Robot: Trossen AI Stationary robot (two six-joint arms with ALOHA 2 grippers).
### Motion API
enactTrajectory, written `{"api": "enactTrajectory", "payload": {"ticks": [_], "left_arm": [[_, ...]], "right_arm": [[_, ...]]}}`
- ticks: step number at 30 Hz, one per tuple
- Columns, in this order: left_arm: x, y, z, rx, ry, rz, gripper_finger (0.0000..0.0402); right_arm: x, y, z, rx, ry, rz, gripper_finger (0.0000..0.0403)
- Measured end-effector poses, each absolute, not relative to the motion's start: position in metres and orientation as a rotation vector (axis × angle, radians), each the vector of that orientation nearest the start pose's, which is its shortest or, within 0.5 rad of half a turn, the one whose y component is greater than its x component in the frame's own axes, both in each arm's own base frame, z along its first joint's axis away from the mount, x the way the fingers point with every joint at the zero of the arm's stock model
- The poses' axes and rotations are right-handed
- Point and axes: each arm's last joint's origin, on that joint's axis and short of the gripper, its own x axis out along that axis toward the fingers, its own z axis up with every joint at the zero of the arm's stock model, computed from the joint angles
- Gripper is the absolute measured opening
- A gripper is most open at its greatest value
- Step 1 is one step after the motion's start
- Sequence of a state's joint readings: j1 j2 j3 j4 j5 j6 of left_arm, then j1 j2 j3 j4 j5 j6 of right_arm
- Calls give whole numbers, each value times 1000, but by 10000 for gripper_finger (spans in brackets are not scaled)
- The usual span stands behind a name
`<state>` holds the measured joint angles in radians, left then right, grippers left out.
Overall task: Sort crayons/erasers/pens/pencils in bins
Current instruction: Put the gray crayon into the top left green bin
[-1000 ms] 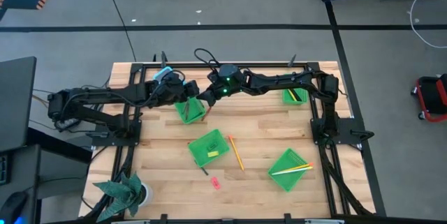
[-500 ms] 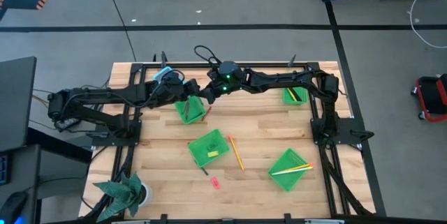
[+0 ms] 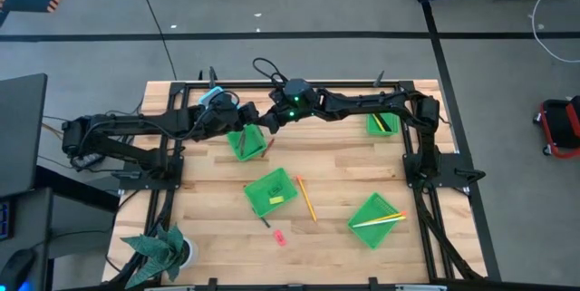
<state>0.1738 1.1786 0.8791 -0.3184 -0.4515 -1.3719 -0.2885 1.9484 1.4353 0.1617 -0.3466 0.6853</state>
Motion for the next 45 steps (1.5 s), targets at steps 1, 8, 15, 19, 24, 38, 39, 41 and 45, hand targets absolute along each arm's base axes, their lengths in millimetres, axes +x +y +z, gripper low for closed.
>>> {"api": "enactTrajectory", "payload": {"ticks": [1, 8, 15, 19, 24, 38, 39, 41, 45], "left_arm": [[241, 55, 278, -1190, 106, 919, 140], [241, 56, 278, -1175, 113, 924, 146], [241, 56, 278, -1162, 117, 924, 137], [241, 56, 278, -1141, 130, 921, 127], [241, 56, 278, -1136, 136, 918, 98], [240, 57, 278, -1078, 169, 909, 38], [240, 58, 277, -1078, 172, 914, 41], [239, 61, 277, -1078, 179, 925, 45], [237, 68, 276, -1075, 203, 916, 35]], "right_arm": [[433, -120, 248, 793, 340, -62, 35], [432, -126, 254, 809, 300, -68, 35], [432, -127, 255, 828, 288, -65, 35], [432, -124, 255, 828, 289, -59, 35], [433, -122, 255, 826, 288, -55, 35], [433, -123, 255, 825, 287, -52, 35], [433, -123, 256, 824, 289, -48, 35], [433, -123, 255, 822, 293, -38, 35], [431, -126, 254, 819, 318, -26, 36]]}}
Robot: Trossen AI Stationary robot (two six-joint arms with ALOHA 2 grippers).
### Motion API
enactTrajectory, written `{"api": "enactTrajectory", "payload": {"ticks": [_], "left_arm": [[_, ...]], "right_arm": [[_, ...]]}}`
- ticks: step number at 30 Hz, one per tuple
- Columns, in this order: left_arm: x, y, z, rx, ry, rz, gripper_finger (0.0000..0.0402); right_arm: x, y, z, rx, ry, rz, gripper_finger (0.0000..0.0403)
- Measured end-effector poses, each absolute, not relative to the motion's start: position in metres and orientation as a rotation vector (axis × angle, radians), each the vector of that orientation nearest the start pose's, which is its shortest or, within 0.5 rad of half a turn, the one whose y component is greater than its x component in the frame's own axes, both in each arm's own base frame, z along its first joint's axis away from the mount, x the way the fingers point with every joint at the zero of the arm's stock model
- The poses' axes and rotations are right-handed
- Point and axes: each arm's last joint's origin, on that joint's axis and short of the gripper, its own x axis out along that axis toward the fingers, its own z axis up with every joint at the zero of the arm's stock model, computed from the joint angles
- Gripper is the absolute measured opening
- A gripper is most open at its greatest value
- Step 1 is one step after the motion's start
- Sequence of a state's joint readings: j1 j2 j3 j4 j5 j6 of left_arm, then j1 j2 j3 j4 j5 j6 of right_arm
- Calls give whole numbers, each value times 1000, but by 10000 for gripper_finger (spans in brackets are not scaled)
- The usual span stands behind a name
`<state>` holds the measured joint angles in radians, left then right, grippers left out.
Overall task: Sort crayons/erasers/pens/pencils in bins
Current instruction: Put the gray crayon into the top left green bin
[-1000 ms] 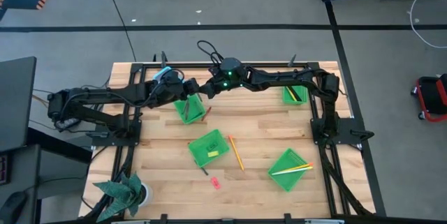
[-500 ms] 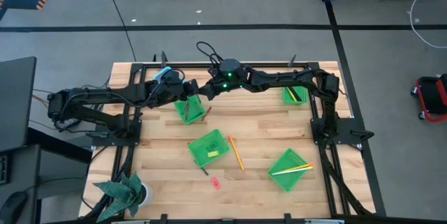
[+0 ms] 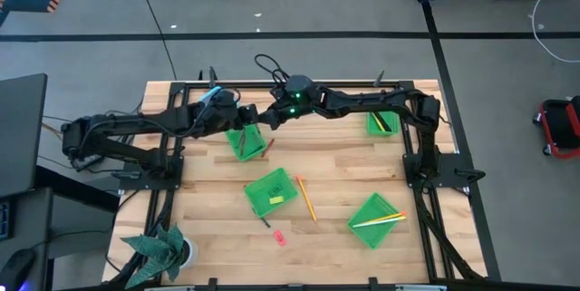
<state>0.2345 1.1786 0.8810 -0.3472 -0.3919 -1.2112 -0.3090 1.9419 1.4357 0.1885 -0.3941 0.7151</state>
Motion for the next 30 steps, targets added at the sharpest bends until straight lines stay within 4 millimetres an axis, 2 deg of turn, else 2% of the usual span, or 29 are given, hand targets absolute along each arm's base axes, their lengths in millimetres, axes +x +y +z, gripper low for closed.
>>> {"api": "enactTrajectory", "payload": {"ticks": [9, 17, 21, 25, 30], "left_arm": [[225, 78, 265, -1051, 331, 1017, 38], [220, 88, 258, -1005, 413, 1072, 36], [226, 94, 244, -921, 519, 1079, 42], [238, 97, 229, -950, 593, 1051, 48], [249, 96, 211, -1003, 657, 1046, 36]], "right_arm": [[423, -138, 249, 857, 398, 0, 81], [418, -144, 249, 895, 444, 145, 106], [418, -139, 249, 909, 475, 250, 106], [416, -134, 247, 878, 522, 368, 106], [409, -135, 238, 859, 602, 413, 106]]}}
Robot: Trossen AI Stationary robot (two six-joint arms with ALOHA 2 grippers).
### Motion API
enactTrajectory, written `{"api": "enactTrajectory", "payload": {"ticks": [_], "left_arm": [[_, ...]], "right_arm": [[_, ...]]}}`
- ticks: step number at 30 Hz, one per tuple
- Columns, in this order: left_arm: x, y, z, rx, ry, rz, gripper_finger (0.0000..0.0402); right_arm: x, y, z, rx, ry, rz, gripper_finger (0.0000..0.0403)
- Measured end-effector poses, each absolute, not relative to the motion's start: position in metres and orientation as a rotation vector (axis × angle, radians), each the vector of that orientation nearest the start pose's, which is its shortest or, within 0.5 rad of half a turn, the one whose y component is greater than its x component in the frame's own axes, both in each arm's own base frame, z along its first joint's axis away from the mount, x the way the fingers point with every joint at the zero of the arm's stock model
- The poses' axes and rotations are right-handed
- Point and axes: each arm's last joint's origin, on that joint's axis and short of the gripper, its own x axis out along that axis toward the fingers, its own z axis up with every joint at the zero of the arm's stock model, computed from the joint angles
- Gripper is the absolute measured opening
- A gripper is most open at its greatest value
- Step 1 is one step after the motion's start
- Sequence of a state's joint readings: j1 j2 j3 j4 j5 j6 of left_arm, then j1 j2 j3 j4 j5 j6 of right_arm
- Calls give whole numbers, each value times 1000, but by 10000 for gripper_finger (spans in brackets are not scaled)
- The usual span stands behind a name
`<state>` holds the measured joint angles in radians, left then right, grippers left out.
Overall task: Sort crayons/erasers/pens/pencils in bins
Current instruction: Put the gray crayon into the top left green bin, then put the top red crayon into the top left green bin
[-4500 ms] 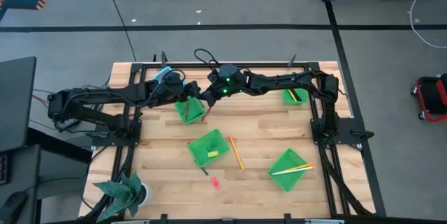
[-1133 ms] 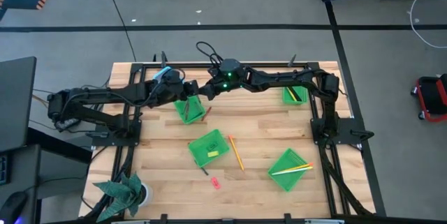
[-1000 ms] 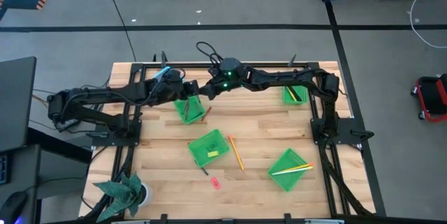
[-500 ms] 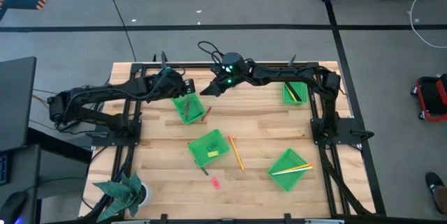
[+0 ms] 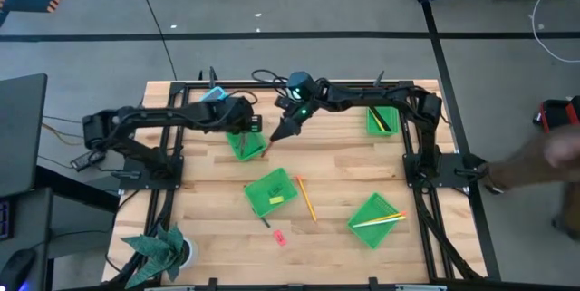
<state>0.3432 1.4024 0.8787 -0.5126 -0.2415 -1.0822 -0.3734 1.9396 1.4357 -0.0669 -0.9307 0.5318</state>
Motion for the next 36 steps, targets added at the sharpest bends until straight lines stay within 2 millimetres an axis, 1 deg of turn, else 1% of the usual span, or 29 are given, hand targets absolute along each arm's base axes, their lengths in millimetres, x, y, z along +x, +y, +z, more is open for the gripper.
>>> {"api": "enactTrajectory", "payload": {"ticks": [2, 8, 13, 18, 21, 24, 31, 36], "left_arm": [[252, 96, 206, -1023, 680, 1038, 38], [255, 97, 195, -1036, 746, 1031, 65], [257, 97, 187, -1042, 787, 1033, 59], [258, 97, 187, -1028, 804, 1009, 53], [256, 96, 194, -1017, 798, 961, 61], [252, 94, 207, -984, 778, 919, 73], [240, 90, 248, -923, 641, 827, 88], [229, 83, 269, -912, 559, 778, 83]], "right_arm": [[406, -136, 236, 860, 627, 439, 106], [401, -139, 232, 849, 653, 482, 106], [399, -144, 232, 845, 646, 466, 106], [399, -146, 230, 794, 642, 424, 106], [398, -147, 227, 703, 647, 374, 106], [398, -144, 223, 560, 654, 358, 106], [407, -118, 219, 163, 658, 367, 109], [414, -99, 217, -49, 701, 257, 117]]}}
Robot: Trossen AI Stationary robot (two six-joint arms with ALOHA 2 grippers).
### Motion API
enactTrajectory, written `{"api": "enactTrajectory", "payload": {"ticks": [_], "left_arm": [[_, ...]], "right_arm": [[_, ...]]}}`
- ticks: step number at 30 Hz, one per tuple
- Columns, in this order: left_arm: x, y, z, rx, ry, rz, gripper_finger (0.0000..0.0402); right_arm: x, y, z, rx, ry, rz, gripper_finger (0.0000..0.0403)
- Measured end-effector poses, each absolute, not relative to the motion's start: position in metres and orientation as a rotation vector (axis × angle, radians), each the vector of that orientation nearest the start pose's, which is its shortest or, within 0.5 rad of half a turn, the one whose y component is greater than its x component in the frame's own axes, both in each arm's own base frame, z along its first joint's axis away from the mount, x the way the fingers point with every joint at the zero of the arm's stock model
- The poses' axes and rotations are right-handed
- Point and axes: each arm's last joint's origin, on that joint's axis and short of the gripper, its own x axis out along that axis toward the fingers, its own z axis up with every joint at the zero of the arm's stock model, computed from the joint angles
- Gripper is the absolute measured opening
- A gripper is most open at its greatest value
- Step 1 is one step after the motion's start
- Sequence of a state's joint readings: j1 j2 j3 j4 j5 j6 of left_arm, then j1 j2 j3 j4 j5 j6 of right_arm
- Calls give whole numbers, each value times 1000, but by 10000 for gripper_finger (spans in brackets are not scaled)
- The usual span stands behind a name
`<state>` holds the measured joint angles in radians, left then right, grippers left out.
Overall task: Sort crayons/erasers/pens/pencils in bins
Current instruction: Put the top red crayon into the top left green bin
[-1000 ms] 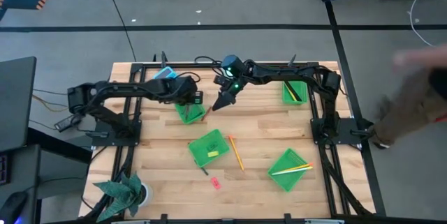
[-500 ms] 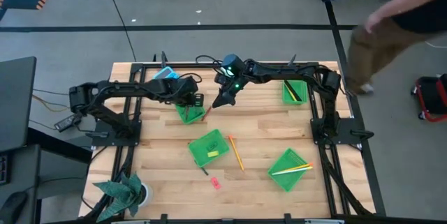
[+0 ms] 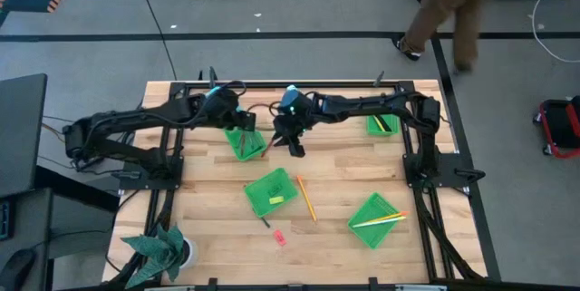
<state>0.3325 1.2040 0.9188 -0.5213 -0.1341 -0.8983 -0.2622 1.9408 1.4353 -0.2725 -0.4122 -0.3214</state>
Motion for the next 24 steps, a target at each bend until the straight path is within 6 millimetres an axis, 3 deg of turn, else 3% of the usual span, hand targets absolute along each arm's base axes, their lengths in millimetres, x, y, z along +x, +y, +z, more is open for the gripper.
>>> {"api": "enactTrajectory", "payload": {"ticks": [4, 8, 15, 18, 21, 24], "left_arm": [[221, 75, 283, -891, 508, 727, 75], [210, 68, 297, -860, 459, 675, 71], [203, 64, 307, -829, 431, 610, 77], [207, 62, 308, -820, 433, 526, 80], [211, 60, 309, -794, 420, 487, 76], [217, 59, 316, -773, 386, 479, 67]], "right_arm": [[421, -89, 220, -121, 705, 154, 126], [425, -87, 229, -94, 679, 95, 139], [422, -92, 227, 13, 722, 46, 150], [409, -91, 238, 132, 779, 4, 148], [386, -89, 265, 298, 819, -26, 144], [362, -84, 291, 334, 842, -32, 141]]}}
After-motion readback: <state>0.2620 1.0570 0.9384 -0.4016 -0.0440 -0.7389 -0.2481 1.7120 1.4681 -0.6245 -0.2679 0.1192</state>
